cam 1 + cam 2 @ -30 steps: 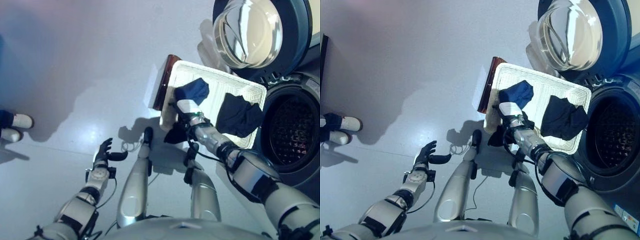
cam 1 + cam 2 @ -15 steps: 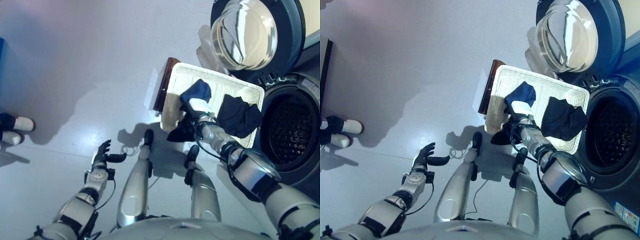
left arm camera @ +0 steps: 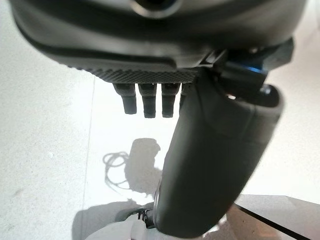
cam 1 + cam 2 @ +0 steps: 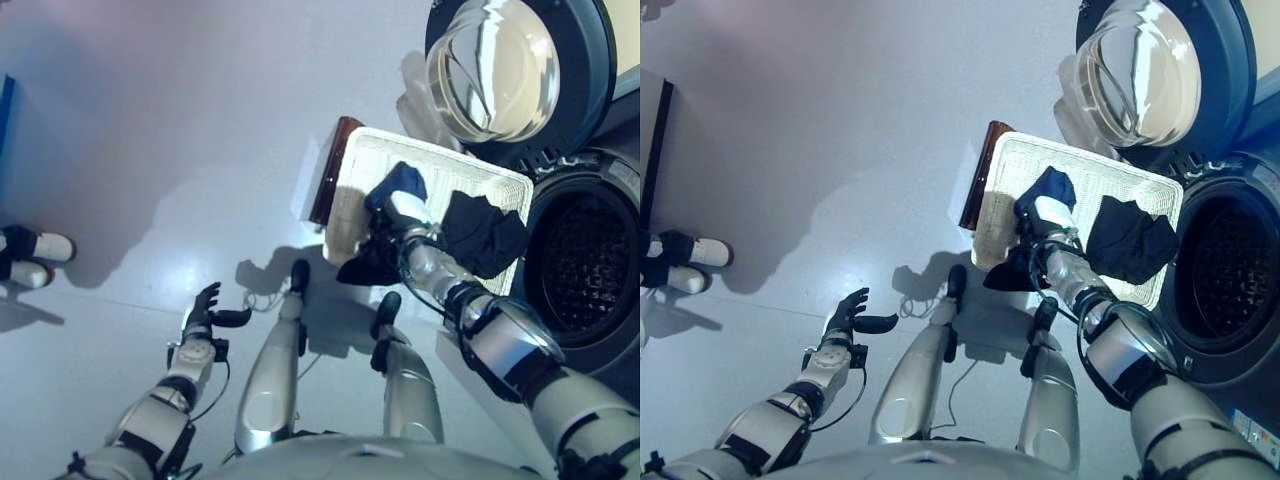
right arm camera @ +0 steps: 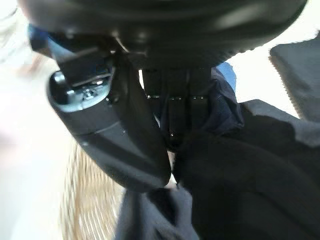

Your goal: Pick up the clothes and place them into the washing machine

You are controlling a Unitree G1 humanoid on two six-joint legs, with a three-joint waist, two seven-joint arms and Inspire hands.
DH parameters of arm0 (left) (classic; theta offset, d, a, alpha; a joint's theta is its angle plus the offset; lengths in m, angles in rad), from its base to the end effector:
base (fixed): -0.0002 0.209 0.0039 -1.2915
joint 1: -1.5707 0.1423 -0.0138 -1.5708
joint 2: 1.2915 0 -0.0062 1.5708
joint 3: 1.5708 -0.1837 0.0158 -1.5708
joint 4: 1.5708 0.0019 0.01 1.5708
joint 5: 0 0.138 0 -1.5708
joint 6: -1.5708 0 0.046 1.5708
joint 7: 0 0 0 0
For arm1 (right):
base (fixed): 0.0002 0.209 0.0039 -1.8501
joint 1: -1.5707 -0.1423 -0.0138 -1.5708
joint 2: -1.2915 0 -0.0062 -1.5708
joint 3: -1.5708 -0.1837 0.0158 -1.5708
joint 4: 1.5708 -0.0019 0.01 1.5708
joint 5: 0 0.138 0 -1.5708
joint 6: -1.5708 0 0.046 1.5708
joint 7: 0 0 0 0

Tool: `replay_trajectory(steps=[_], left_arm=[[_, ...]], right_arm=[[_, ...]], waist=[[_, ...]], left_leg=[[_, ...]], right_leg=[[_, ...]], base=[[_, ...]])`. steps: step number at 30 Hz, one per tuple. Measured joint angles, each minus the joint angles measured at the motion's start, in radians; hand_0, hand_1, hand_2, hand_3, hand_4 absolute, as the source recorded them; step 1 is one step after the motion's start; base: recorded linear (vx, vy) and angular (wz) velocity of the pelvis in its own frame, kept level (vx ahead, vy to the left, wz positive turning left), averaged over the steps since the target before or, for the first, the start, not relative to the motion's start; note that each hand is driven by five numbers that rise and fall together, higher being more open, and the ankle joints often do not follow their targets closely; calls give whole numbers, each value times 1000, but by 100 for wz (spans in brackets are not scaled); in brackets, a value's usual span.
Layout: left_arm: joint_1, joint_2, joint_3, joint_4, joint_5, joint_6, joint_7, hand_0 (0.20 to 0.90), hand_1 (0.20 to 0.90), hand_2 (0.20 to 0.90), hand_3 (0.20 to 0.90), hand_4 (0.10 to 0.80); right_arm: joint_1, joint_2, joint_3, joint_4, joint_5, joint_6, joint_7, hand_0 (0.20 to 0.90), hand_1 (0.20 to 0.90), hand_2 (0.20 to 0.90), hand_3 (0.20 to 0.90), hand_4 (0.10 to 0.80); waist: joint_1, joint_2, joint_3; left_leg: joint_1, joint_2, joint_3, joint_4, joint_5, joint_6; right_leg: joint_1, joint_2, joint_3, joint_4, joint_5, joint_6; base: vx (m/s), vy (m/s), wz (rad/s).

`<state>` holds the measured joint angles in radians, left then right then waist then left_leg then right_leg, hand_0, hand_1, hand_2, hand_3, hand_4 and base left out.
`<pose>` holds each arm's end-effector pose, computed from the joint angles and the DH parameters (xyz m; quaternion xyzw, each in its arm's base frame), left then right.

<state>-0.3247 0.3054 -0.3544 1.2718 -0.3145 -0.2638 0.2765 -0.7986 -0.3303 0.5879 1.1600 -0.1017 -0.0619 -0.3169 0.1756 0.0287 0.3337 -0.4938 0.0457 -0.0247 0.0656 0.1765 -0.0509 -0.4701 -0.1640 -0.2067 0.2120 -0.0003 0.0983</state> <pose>0.1873 0.2242 -0.0704 0.1682 0.3250 0.1352 0.9207 0.3179 -0.1749 0.0422 -0.4439 0.0950 -0.0026 0.8910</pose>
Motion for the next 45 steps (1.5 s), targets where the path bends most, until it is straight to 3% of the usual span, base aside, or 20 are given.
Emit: replay_trajectory(steps=[7,15,20,29,32,36,37,38,45], left_arm=[[18,17,1,1,18,15,5,900,900,900,900,800],[104,7,2,-6,38,22,2,900,900,900,900,800],[149,-20,7,-5,38,24,-5,900,900,900,900,800],[167,-53,6,-6,38,22,-10,900,900,900,900,800],[173,-56,3,-6,38,23,-10,900,900,900,900,800],[176,-57,0,-11,38,23,-10,900,900,900,900,800],[177,-57,-1,-11,38,23,-10,900,900,900,900,800],[177,-57,-3,-14,37,23,-10,900,900,900,900,800],[166,-58,-2,-31,38,21,-4,900,900,900,900,800]], right_arm=[[10,-3,-264,-30,437,-35,-2,300,300,300,300,400],[130,25,-374,-110,752,-81,42,300,300,300,300,400],[229,53,-398,-203,857,-113,44,300,300,300,300,400],[317,146,-586,-270,1082,-227,58,300,300,300,300,400],[317,131,-588,-260,1074,-230,51,300,300,300,300,400],[284,58,-505,-203,933,-189,17,300,300,300,300,400],[272,41,-486,-182,901,-171,15,698,698,698,698,665],[256,27,-456,-160,864,-157,14,900,900,900,900,800],[85,-36,-287,31,500,-40,-16,900,900,900,900,800]], waist=[[-16,12,-10],[-39,25,-53],[-57,25,-82],[-80,47,-117],[-80,59,-125],[-77,68,-131],[-78,68,-131],[-78,69,-132],[-67,73,-130]], left_leg=[[54,-1,14,-6,-5,0],[146,-5,51,-41,-14,7],[188,-3,67,-56,-24,7],[229,-9,74,-77,-30,11],[228,-12,83,-77,-32,14],[216,-13,98,-78,-33,15],[213,-13,99,-78,-34,16],[204,-12,99,-78,-33,16],[141,-11,91,-68,-29,15]], right_leg=[[47,-1,10,-2,0,0],[116,-2,44,-40,0,0],[156,2,54,-67,0,1],[196,-2,55,-101,1,1],[194,-5,61,-105,2,3],[173,-6,72,-105,6,9],[169,-6,75,-104,6,9],[158,-5,76,-102,6,9],[101,-4,70,-91,10,11]], base=[[41,22,-3],[86,20,-12],[79,-4,-8],[40,8,-1],[-27,19,-6],[-31,1,-9],[-33,-2,-7],[-48,-3,-6],[-49,7,2]])
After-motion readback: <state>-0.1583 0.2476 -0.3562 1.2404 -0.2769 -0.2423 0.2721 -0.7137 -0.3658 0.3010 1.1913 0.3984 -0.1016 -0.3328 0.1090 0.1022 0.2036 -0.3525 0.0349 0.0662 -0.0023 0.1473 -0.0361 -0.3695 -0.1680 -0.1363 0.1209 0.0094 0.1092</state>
